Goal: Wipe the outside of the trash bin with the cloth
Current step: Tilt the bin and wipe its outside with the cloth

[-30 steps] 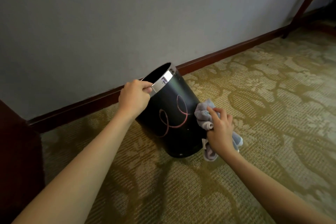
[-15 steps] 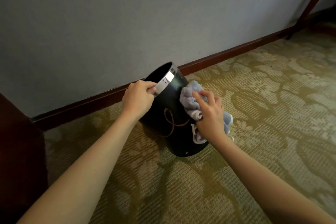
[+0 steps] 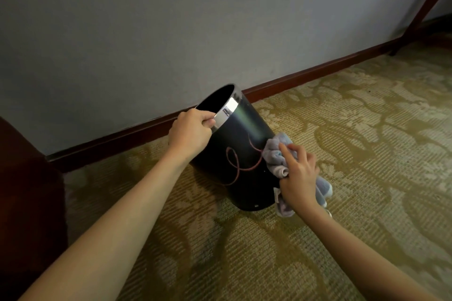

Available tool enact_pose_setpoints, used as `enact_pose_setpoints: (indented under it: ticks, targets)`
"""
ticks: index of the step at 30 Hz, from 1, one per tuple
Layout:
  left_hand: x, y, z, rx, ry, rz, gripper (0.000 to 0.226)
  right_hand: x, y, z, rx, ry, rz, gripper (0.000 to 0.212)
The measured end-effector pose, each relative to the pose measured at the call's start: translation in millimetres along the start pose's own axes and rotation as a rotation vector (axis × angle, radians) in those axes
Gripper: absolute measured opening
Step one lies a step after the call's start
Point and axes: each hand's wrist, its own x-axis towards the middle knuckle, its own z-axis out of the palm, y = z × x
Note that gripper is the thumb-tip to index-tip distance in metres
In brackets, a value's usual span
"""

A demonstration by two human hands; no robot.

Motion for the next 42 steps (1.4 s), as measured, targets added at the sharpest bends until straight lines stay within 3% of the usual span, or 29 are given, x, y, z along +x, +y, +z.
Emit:
enact_pose_setpoints:
  ticks: [9, 12, 17, 20, 25, 33, 38, 42]
  targets:
    - [-1.3, 21.8, 14.4, 0.035, 0.035, 0.081, 0.024, 36.2, -48.1, -10.6, 0.057, 0.141, -0.137, 0.070]
    - [2.7, 18.4, 10.5, 0.046, 0.017, 0.067, 0.022, 27.8, -28.3, -5.0, 0.036, 0.115, -0.207, 0.067]
    - [8.9, 9.1, 4.1, 0.061, 0.041, 0.037, 0.022, -6.3, 18.6, 4.5, -0.025, -0.016, -0.094, 0.052]
    - [10.2, 4.2, -0.2, 0.037, 0.034, 0.002, 0.021, -20.6, 37.9, 5.5, -0.074, -0.091, -0.047, 0.059]
    - [8.2, 3.7, -0.9, 0.015, 0.040, -0.021, 0.021, -10.3, 11.5, 7.0, -0.051, -0.023, 0.028, 0.065]
    - [7.1, 16.8, 7.3, 0.032, -0.001, 0.018, 0.023, 27.2, -50.5, 4.1, 0.037, 0.108, -0.121, 0.070]
    - [9.6, 11.3, 2.8, -0.040, -0.010, -0.023, 0.022, 31.2, -41.5, 3.3, -0.010, 0.061, -0.225, 0.067]
    - [10.4, 4.4, -1.8, -0.069, 0.014, -0.033, 0.022, 18.9, -20.5, 6.2, -0.070, -0.026, -0.176, 0.061]
